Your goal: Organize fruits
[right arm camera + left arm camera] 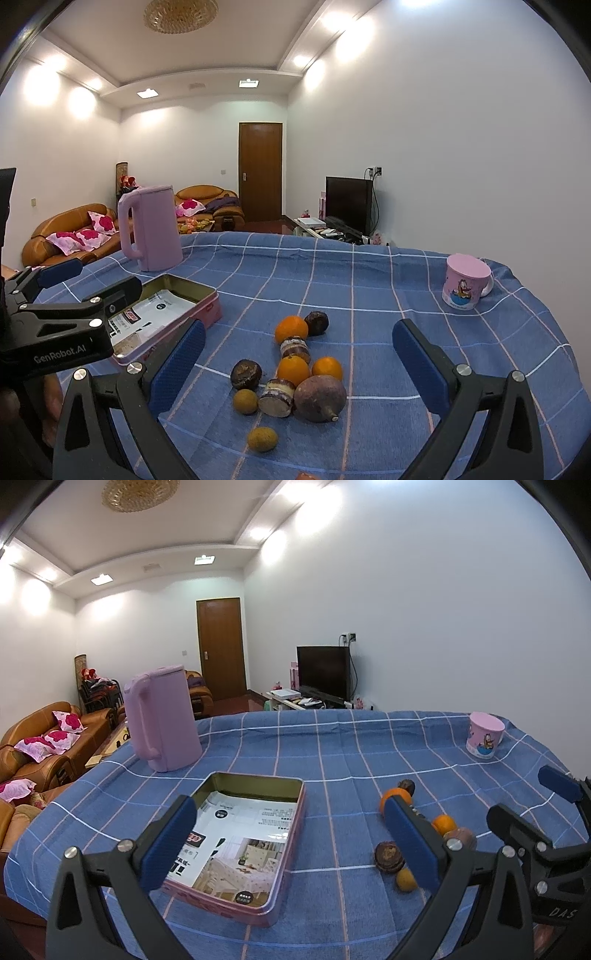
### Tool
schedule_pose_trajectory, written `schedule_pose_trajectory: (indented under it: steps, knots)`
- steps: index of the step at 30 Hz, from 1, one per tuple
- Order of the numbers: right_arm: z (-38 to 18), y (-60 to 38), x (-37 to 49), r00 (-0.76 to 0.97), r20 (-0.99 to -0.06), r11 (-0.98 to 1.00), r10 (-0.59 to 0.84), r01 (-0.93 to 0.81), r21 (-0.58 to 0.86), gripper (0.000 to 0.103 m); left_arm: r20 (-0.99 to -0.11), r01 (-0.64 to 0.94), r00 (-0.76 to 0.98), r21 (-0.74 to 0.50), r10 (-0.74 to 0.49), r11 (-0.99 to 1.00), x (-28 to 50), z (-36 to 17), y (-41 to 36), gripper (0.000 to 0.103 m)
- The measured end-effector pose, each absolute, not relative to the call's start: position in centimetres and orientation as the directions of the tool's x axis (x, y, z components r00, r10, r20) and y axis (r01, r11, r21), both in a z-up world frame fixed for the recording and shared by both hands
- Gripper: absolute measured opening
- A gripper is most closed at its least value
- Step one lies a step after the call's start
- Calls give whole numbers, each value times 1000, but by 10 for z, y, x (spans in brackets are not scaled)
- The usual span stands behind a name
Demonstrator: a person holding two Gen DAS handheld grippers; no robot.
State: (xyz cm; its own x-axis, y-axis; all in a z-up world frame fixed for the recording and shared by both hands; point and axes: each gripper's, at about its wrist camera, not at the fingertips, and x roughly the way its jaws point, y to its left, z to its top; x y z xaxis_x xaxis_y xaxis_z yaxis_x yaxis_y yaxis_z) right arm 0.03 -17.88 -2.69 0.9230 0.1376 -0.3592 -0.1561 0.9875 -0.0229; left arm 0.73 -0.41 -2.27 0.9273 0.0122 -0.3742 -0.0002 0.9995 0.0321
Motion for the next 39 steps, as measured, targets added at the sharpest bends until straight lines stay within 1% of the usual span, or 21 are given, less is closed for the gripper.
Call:
schedule_pose_trajectory:
  steps: [7, 10, 12, 13, 15, 17, 20, 22, 23, 26, 27, 28, 30, 31, 33, 35, 36, 39]
  knots:
    - [-44, -188, -1, 915, -388, 991, 113, -131, -19, 102, -422, 5, 906, 55, 18, 998, 16, -43, -11, 103]
    - [-63, -193, -5, 893, -428, 989, 138, -149, 8, 102, -463, 18, 887, 42, 4, 999, 21, -57, -10, 103]
    - [-75, -193, -5, 873, -463, 986, 154, -165, 16, 100, -486, 25, 874, 27, -9, 999, 24, -65, -10, 103]
    - [-81, -192, -5, 864, -478, 985, 161, -174, 17, 98, -494, 27, 869, 21, -14, 999, 26, -67, -10, 103]
    - [-94, -187, -2, 834, -523, 980, 177, -197, 18, 77, -503, 34, 864, 13, -23, 999, 28, -71, -11, 103]
    - [-101, -180, -1, 813, -550, 976, 192, -218, 18, 69, -505, 39, 863, 16, -25, 999, 27, -73, -13, 103]
    - [-105, -172, -1, 800, -558, 966, 223, -257, 18, 68, -507, 50, 861, 15, -36, 999, 27, -76, -16, 103]
    - [-106, -170, 1, 789, -566, 962, 237, -273, 22, 65, -512, 64, 858, 20, -44, 998, 27, -78, -20, 103]
    - [-108, -169, 3, 782, -575, 960, 241, -278, 25, 60, -514, 73, 857, 23, -51, 997, 26, -79, -23, 102]
    - [-115, -167, 7, 762, -600, 958, 242, -285, 25, 53, -516, 87, 855, 32, -58, 996, 25, -80, -27, 102]
    - [-117, -167, 9, 756, -608, 958, 243, -285, 29, 47, -518, 92, 853, 33, -61, 995, 25, -81, -28, 100]
    - [-120, -168, 10, 746, -614, 955, 258, -294, 43, 43, -520, 97, 851, 33, -66, 995, 25, -81, -28, 99]
    - [-122, -167, 9, 739, -615, 950, 276, -307, 58, 32, -529, 106, 845, 28, -75, 994, 27, -83, -30, 93]
    - [-122, -167, 8, 739, -612, 947, 283, -315, 58, 30, -533, 110, 842, 23, -80, 994, 28, -84, -30, 91]
    - [-122, -167, 6, 748, -597, 945, 290, -323, 55, 30, -546, 121, 833, 12, -95, 993, 30, -86, -31, 86]
    - [-119, -173, 3, 770, -576, 951, 275, -305, 46, 30, -557, 139, 822, -3, -117, 990, 31, -88, -34, 85]
    - [-119, -177, 2, 779, -569, 955, 264, -292, 43, 30, -561, 151, 818, -8, -129, 988, 31, -89, -37, 82]
    - [-117, -188, 2, 788, -567, 965, 240, -258, 49, 30, -578, 192, 801, -4, -159, 981, 32, -93, -48, 79]
